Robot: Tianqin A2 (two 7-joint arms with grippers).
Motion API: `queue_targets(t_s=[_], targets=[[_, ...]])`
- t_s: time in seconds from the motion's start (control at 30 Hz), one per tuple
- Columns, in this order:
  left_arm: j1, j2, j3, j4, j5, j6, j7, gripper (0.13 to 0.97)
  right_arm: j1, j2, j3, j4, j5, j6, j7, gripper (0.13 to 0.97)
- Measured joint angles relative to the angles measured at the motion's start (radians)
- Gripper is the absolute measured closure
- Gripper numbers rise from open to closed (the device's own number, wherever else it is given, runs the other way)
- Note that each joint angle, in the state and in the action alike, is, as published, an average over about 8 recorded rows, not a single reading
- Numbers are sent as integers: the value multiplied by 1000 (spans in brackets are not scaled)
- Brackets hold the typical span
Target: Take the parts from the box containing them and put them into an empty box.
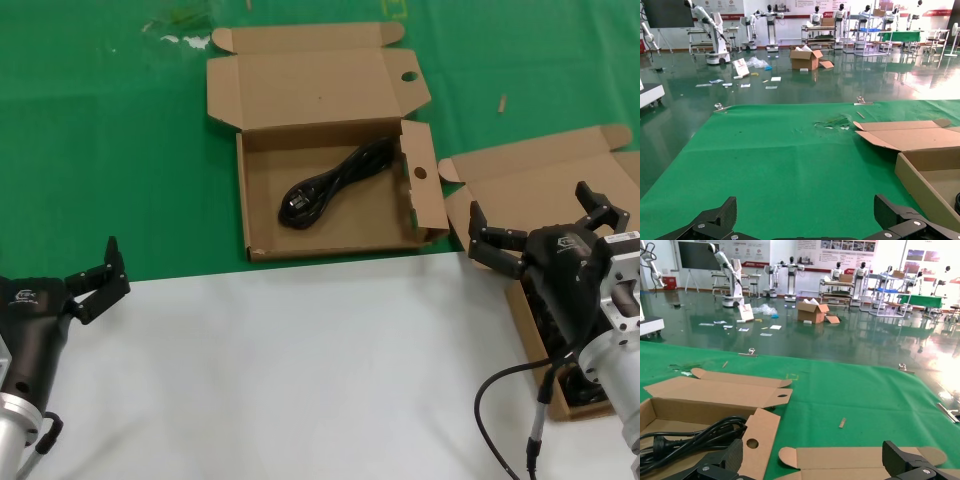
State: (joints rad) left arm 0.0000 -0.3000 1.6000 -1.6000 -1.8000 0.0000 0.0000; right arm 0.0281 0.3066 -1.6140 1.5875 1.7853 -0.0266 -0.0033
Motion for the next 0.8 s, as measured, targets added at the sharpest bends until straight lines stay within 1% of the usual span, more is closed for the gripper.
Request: queue_targets(t_s=[0.8], targets=[[0, 0, 0, 0, 0, 0, 0, 132, 0, 0, 0, 0, 0, 0, 0, 129]])
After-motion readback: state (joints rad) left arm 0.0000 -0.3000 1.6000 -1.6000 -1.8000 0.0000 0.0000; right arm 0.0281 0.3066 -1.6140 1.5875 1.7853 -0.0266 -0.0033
